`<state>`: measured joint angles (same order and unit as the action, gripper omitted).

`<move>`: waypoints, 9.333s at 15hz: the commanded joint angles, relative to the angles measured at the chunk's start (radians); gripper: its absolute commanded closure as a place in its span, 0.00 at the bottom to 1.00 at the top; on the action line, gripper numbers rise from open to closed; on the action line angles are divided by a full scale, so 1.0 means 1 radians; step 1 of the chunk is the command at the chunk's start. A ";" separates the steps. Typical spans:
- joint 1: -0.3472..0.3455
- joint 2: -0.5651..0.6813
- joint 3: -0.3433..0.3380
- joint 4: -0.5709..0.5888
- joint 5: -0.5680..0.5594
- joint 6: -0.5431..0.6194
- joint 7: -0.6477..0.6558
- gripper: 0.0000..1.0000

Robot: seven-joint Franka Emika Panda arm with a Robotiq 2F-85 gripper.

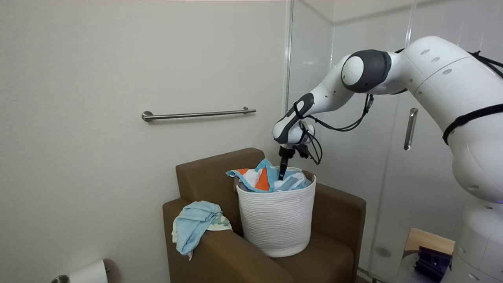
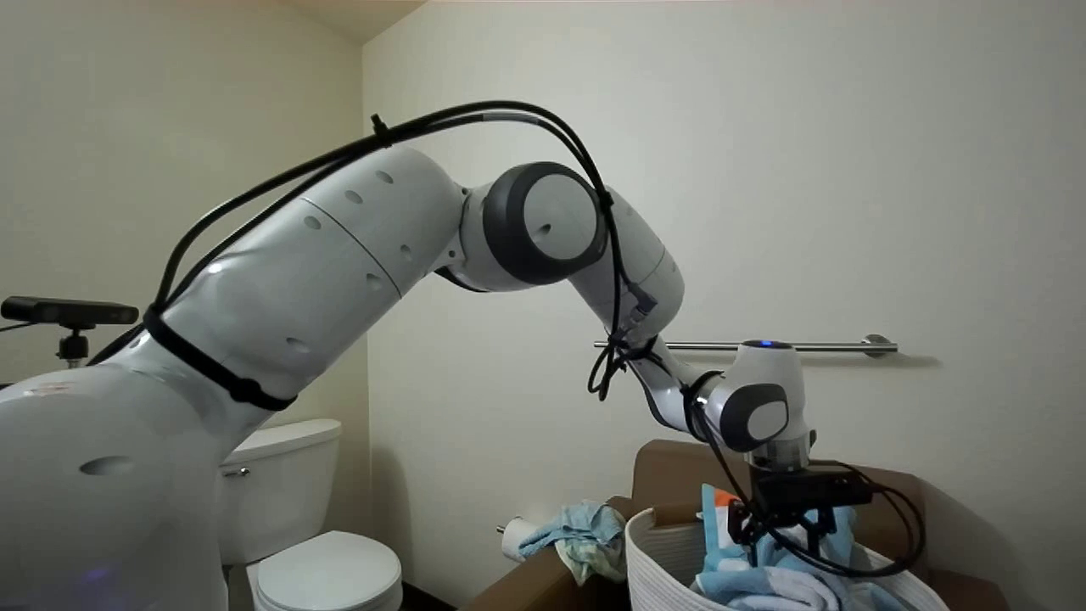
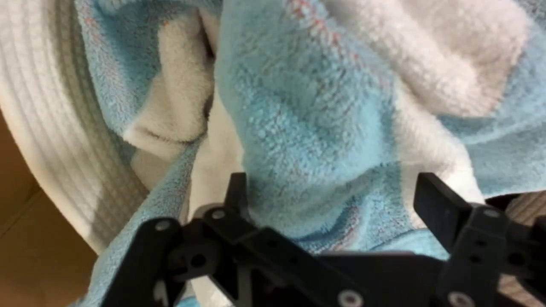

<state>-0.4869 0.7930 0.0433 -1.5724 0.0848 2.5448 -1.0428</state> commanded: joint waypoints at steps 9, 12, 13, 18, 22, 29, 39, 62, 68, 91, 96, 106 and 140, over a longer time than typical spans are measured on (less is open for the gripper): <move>-0.018 -0.293 0.051 -0.329 0.042 0.143 -0.076 0.00; 0.001 -0.338 0.053 -0.348 0.044 0.133 -0.066 0.00; 0.008 -0.347 0.053 -0.350 0.043 0.132 -0.064 0.00; 0.080 -0.348 0.038 -0.321 0.015 0.121 -0.031 0.00; 0.137 -0.324 0.035 -0.303 -0.002 0.117 -0.023 0.00; 0.225 -0.294 0.025 -0.273 -0.040 0.105 0.008 0.00; 0.345 -0.251 0.007 -0.236 -0.143 0.090 0.074 0.00; 0.498 -0.036 0.012 0.017 -0.277 -0.020 0.116 0.00; 0.539 -0.005 0.012 0.050 -0.301 -0.033 0.126 0.00; 0.544 0.361 -0.012 0.503 -0.311 -0.195 0.111 0.00; 0.544 0.391 -0.027 0.531 -0.312 -0.198 0.117 0.00; 0.537 0.392 -0.007 0.517 -0.304 -0.182 0.095 0.00; 0.564 0.372 0.008 0.498 -0.310 -0.168 0.102 0.00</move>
<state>0.0731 1.1798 0.0493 -1.0637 -0.2053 2.3689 -0.9544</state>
